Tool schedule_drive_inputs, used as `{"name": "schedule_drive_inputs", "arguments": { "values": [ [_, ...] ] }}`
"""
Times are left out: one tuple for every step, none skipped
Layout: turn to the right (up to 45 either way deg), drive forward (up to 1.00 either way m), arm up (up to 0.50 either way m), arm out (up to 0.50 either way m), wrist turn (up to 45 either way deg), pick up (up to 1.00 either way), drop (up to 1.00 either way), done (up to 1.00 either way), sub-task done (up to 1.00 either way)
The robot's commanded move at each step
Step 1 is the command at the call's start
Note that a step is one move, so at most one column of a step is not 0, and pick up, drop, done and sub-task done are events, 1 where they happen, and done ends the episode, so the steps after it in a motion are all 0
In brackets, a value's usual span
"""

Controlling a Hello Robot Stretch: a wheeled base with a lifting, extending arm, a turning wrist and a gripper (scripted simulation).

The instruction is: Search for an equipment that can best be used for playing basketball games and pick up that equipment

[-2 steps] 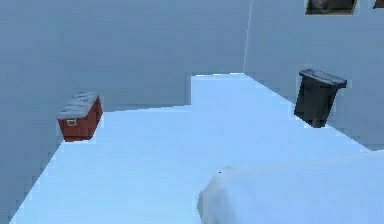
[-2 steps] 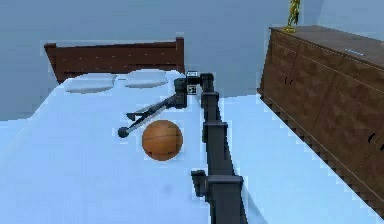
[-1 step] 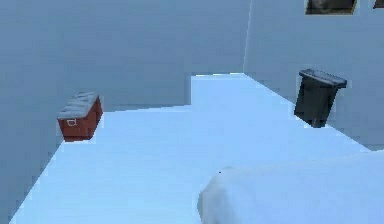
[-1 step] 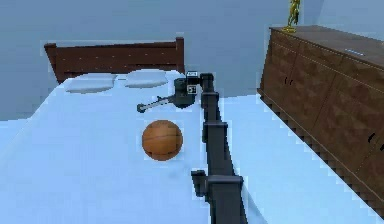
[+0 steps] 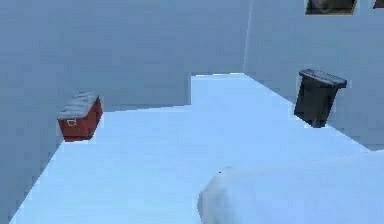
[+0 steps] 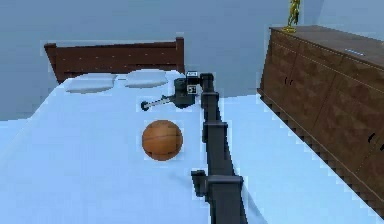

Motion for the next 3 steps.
{"name": "schedule_drive_inputs", "arguments": {
  "values": [
    [0.0,0.0,-0.3,0.0,0.0,0.0,0.0,0.0,0.0],
    [0.0,0.0,0.0,0.0,0.0,1.0,0.0,0.0,0.0],
    [0.0,0.0,0.1,0.0,0.0,0.0,0.0,0.0,0.0]
  ]
}}
